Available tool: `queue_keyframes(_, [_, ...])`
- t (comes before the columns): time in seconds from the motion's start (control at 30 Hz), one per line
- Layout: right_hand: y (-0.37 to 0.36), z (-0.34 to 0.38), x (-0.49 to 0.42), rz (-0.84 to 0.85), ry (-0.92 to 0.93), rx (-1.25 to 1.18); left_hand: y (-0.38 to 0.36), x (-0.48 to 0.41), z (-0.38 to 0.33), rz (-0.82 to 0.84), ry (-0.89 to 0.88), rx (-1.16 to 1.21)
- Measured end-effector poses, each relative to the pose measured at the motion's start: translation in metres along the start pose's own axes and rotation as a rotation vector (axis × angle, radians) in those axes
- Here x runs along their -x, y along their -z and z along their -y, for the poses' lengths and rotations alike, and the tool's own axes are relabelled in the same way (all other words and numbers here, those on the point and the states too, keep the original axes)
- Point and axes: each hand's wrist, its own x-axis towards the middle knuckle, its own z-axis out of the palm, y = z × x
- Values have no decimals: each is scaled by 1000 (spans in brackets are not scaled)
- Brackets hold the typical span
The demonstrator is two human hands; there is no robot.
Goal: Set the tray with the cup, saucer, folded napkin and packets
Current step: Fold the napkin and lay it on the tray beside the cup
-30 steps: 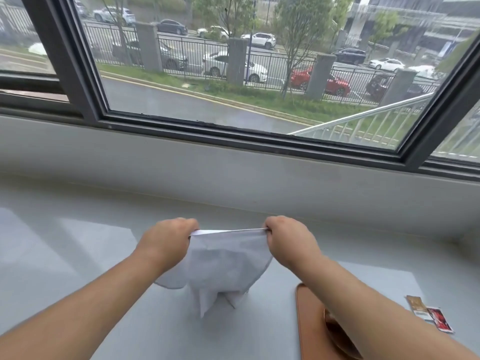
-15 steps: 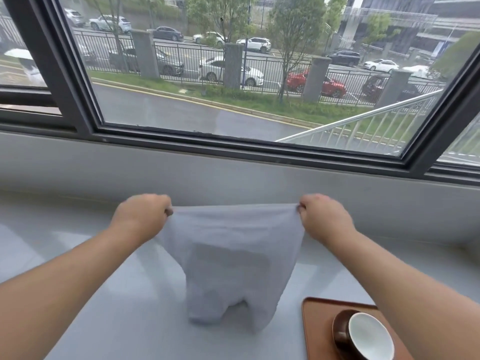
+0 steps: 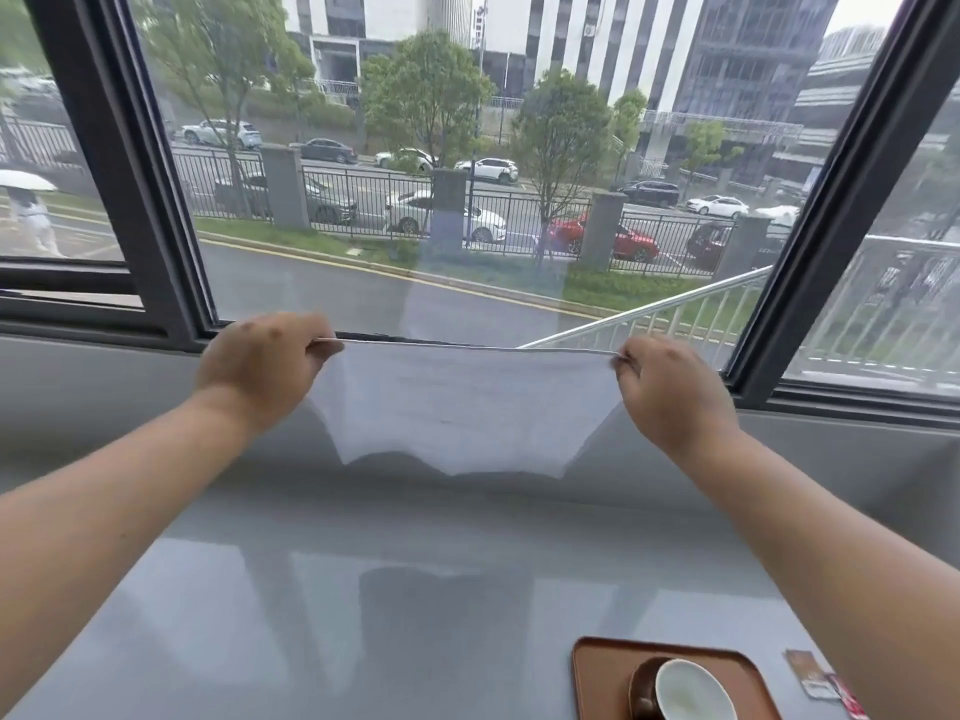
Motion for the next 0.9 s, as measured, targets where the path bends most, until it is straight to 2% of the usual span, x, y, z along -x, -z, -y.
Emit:
queue_keyframes(0.2, [-3, -14, 76, 85, 19, -61, 6, 77, -18, 186, 56, 12])
queue_keyframes(0.27, [-13, -11, 129, 130, 13, -117, 6, 137, -21, 258, 94, 53])
queue_keyframes(0.3, [-18, -13, 151, 188, -4, -118, 3, 161, -24, 338, 127, 57])
queue_keyframes(0.37, [-59, -9, 256, 430, 61, -136, 4, 291, -30, 560, 302, -65])
queue_keyframes(0.43, [-80, -9, 293, 529, 30, -159, -9, 332, -18, 591, 310, -98])
queue_keyframes(0.5, [-90, -6, 318, 549, 28, -145, -17, 354, -13, 661, 323, -138])
queue_keyframes(0.6, [-98, -15, 343, 678, 61, -101, -30, 373, -17, 789, 303, -186])
queue_keyframes(0.67, [-165, -4, 333, 803, 37, -51, -106, 373, 37, 871, 269, -116])
queue_keyframes(0.77, [-160, -10, 341, 911, 18, 6, -107, 381, 29, 1075, 335, -98])
queue_keyframes(0.9, [-161, -12, 341, 941, 6, 29, -106, 389, 35, 1126, 407, -67])
